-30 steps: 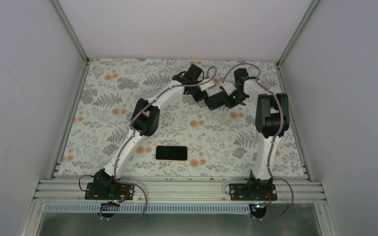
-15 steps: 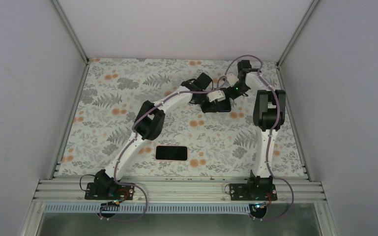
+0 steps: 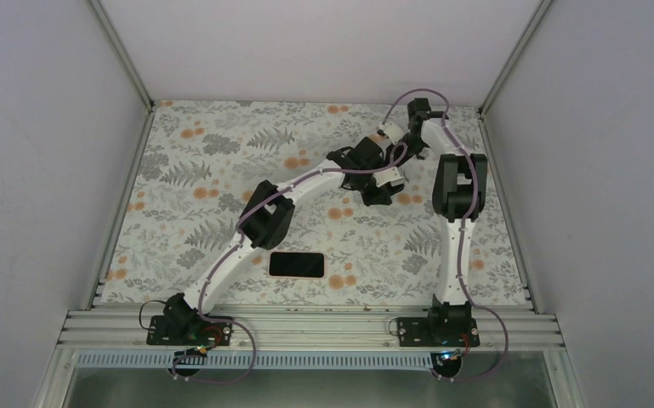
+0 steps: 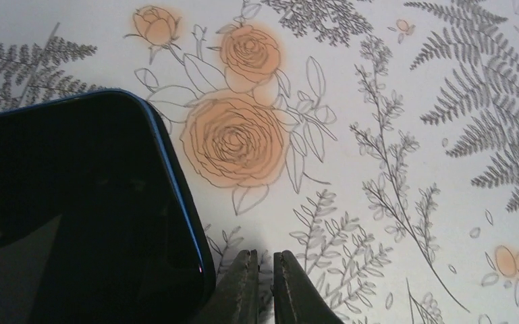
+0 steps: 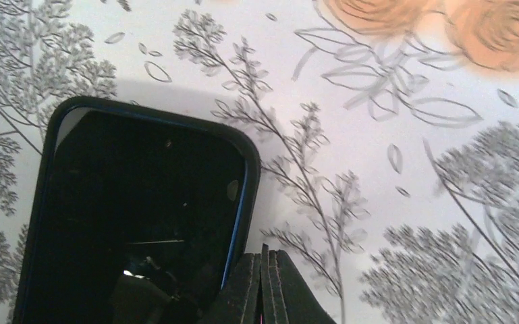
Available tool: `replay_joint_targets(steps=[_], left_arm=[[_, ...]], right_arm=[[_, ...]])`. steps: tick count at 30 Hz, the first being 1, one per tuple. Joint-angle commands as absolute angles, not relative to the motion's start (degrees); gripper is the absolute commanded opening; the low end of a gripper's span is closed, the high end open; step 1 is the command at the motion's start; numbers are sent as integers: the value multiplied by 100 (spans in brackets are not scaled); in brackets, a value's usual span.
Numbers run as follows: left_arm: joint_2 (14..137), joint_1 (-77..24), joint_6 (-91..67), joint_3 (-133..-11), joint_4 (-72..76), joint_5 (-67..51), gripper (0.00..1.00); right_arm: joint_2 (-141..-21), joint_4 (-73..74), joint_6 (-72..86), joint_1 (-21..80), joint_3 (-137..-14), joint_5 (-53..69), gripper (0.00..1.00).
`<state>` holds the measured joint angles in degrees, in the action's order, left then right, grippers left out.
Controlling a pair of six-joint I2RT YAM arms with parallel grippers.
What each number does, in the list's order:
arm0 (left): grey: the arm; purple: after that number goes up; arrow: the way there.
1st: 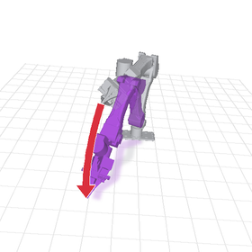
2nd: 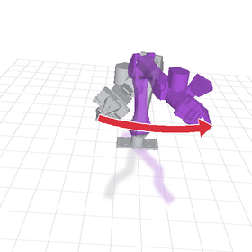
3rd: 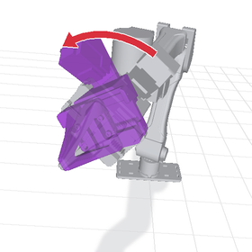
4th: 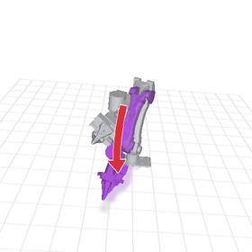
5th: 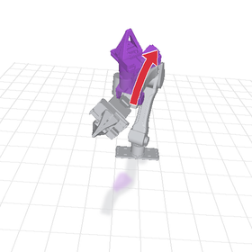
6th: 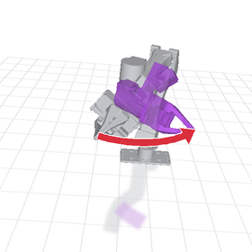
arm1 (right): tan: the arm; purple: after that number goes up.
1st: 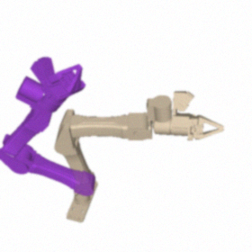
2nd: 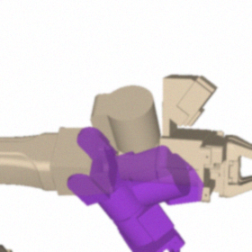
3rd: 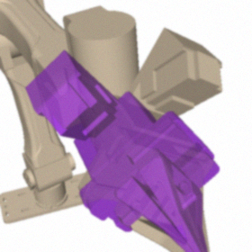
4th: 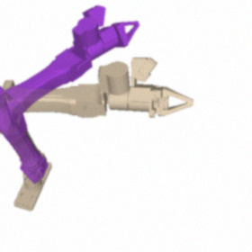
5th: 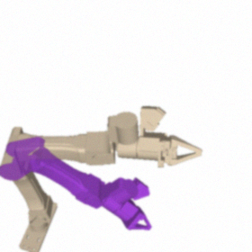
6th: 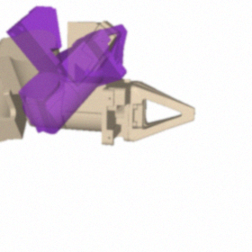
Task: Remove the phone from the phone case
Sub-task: Pick up the phone at the center of the board.
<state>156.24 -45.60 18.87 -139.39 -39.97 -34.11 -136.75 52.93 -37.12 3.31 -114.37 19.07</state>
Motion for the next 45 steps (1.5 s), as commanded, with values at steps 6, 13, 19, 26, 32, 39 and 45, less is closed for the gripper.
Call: replay_joint_targets(steps=[6, 13, 19, 26, 32, 39, 45], left_arm=[[14067, -4546, 3047, -12098, -4995, -3896, 9], [12193, -4281, 4111, -11141, -6200, -3902, 18], [11167, -3302, 3979, -10999, -6066, -3914, 70], [10586, -2510, 3603, -10378, -5497, -3922, 100], [10589, -2361, 3228, -10017, -5011, -3596, 100], [10778, -2241, 2865, -10063, -4713, -3126, 100], [10879, -2123, 2787, -10069, -4663, -3062, 100]], right_arm=[[-14111, 6065, -4268, 929, -11687, 2867, 4], [-13658, 5814, -4151, 1137, -11187, 2967, 7], [-12800, 5348, -4360, 764, -10724, 2870, 76], [-11625, 5654, -5988, 739, -9707, 2500, 100], [-11357, 5807, -6699, 966, -9431, 1924, 100], [-11260, 5197, -6835, 1370, -8840, 1375, 100], [-11522, 4954, -6868, 1495, -8851, 1216, 100]])
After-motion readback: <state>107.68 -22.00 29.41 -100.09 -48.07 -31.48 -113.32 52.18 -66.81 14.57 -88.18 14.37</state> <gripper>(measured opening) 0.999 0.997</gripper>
